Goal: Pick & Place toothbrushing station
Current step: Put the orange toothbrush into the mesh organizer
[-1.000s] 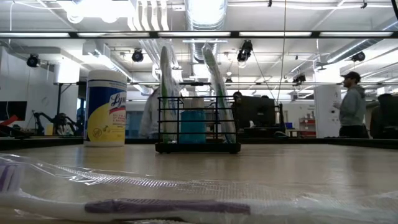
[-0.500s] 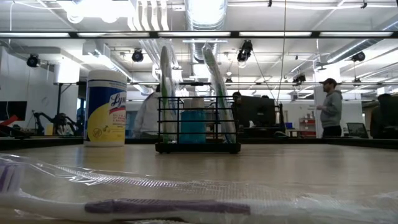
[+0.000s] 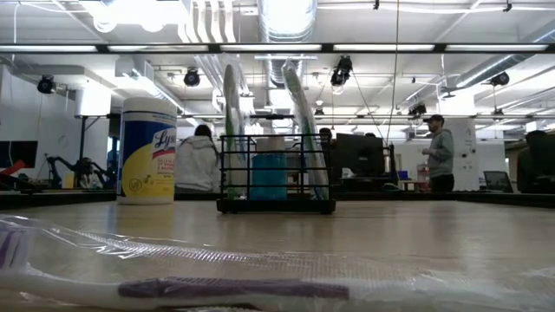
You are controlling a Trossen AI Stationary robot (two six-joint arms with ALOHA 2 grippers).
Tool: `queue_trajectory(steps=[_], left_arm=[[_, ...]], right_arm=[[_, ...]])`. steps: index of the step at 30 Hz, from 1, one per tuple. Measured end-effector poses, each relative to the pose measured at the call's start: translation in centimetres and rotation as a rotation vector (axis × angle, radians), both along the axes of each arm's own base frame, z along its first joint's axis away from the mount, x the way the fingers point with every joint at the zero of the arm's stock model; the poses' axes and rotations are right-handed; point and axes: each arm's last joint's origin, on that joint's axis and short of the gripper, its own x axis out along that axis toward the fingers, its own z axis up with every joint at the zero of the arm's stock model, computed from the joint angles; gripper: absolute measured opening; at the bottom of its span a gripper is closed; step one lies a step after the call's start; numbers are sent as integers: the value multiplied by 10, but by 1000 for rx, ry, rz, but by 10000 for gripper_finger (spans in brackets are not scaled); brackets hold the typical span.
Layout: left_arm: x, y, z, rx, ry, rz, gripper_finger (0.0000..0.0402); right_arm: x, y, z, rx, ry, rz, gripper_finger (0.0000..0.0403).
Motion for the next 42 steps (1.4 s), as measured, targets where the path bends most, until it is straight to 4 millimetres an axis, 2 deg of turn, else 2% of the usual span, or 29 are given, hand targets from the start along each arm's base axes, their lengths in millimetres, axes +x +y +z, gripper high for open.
queue_trajectory(steps=[4, 10, 13, 16, 18, 20, 23, 27, 34, 42], left_arm=[[-16, 3, -14, 7, -24, 1, 21], [-40, 8, -41, -44, -108, 24, 21], [-46, 9, -57, -69, -123, 21, 21], [-42, 8, -87, -80, -69, 21, 21], [-43, 8, -95, -100, -128, 11, 21], [-41, 8, -113, -106, -113, 12, 21], [-41, 8, -127, -131, -166, 9, 21], [-38, 7, -149, -139, -145, 8, 21], [-32, 7, -166, -134, -106, 22, 21], [-32, 7, -167, -134, -113, 21, 21]], right_arm=[[-35, -4, -14, 26, -79, 21, 18], [-67, -5, -45, 46, -147, 47, 11], [-77, -8, -59, 44, -143, 37, 11], [-85, -12, -75, 47, -141, -8, 11], [-90, -14, -84, 48, -155, -10, 11], [-95, -15, -91, 64, -189, -9, 11], [-100, -16, -105, 83, -185, -9, 11], [-105, -18, -124, 100, -179, -12, 11], [-113, -20, -150, 129, -206, -18, 11], [-117, -22, -166, 161, -229, -20, 11]])
